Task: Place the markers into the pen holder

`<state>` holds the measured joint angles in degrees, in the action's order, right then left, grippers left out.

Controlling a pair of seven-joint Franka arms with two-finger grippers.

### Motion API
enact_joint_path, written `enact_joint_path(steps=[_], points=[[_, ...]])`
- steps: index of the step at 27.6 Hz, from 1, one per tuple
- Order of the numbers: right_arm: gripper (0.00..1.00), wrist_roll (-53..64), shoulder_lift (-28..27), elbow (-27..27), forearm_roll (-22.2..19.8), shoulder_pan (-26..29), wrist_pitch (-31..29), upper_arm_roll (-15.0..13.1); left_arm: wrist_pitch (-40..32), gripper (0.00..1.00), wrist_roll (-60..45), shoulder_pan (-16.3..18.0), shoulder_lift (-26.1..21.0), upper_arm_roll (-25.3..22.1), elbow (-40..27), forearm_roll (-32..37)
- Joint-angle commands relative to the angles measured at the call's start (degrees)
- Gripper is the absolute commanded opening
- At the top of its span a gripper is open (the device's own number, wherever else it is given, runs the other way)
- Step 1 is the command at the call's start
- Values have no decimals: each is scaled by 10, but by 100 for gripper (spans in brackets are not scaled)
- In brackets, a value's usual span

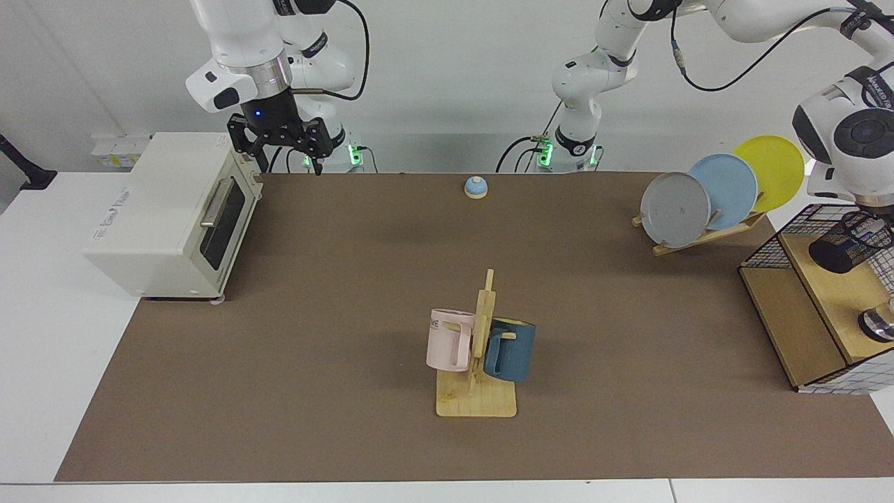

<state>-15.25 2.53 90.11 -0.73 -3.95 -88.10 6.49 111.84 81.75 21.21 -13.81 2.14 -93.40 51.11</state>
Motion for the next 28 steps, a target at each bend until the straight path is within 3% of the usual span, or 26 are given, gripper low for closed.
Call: enact_joint_path(steps=[1,23,28], points=[[100,-7,8,8,3,8,-8,5,15,0,-8,-4,7,-8,-17,-3],[100,-7,8,8,3,8,-8,5,16,0,0,0,7,-8,-20,-13],[100,-7,8,8,3,8,-8,5,17,19,2,0,5,-8,-13,-32]])
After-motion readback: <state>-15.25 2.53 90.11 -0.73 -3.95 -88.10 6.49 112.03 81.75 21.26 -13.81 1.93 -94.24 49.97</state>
